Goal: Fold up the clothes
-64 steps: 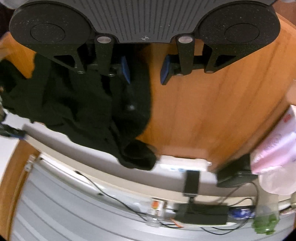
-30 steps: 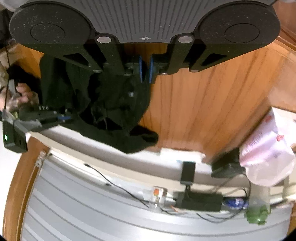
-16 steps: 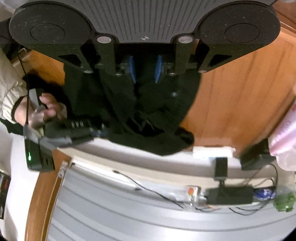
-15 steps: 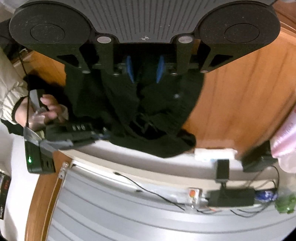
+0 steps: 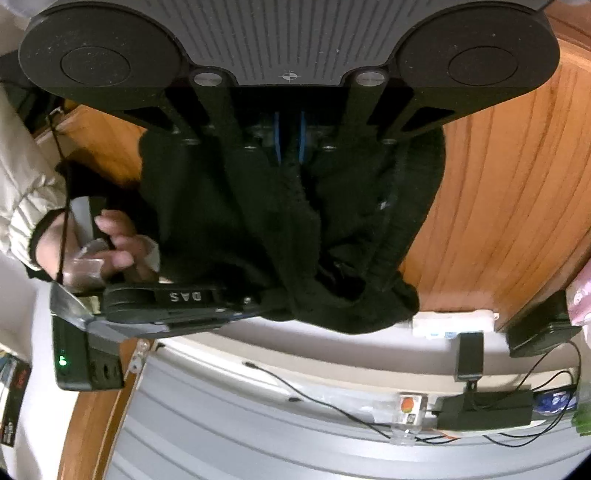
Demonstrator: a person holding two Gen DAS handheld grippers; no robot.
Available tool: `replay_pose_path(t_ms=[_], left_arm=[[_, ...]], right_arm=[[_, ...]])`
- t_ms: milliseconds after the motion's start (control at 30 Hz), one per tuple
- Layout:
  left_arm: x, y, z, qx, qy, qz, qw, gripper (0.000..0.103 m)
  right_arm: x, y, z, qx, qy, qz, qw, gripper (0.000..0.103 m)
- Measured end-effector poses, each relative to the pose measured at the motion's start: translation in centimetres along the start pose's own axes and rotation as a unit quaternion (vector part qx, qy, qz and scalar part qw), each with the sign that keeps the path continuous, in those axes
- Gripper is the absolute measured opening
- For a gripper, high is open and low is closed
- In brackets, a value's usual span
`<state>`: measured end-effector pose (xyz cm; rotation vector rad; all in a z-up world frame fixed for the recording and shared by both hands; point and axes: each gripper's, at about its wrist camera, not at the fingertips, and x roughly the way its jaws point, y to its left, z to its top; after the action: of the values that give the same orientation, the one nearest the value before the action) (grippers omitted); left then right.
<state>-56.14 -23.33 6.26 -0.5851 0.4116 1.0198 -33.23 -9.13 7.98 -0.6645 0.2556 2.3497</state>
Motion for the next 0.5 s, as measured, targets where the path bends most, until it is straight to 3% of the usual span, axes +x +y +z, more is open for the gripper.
replay_pose_path(t_ms=[133, 300, 400, 500], left_arm=[[-2.7, -0.2, 0.9, 0.012, -0.029, 0.019, 0.9993, 0.008], [-9.3, 1.8, 2.6, 0.005, -0.085, 0.059, 0.9947, 0.008], [-12.2, 3.2, 2.6, 0.000, -0.087, 0.089, 0.9922, 0.008], [-12.1, 5.0, 0.9, -0.020, -0.042, 0.101, 0.9938, 0.009]], right_arm=[[0.0, 0.2, 0.9, 0.003, -0.012, 0.007, 1.000, 0.008], [-0.6, 2.4, 4.0, -0.006, -0.051, 0.035, 0.998, 0.003], [0.0, 4.7, 5.7, -0.006, -0.061, 0.058, 0.996, 0.003], [2.6, 6.5, 4.4, -0.023, -0.009, 0.067, 0.997, 0.003]])
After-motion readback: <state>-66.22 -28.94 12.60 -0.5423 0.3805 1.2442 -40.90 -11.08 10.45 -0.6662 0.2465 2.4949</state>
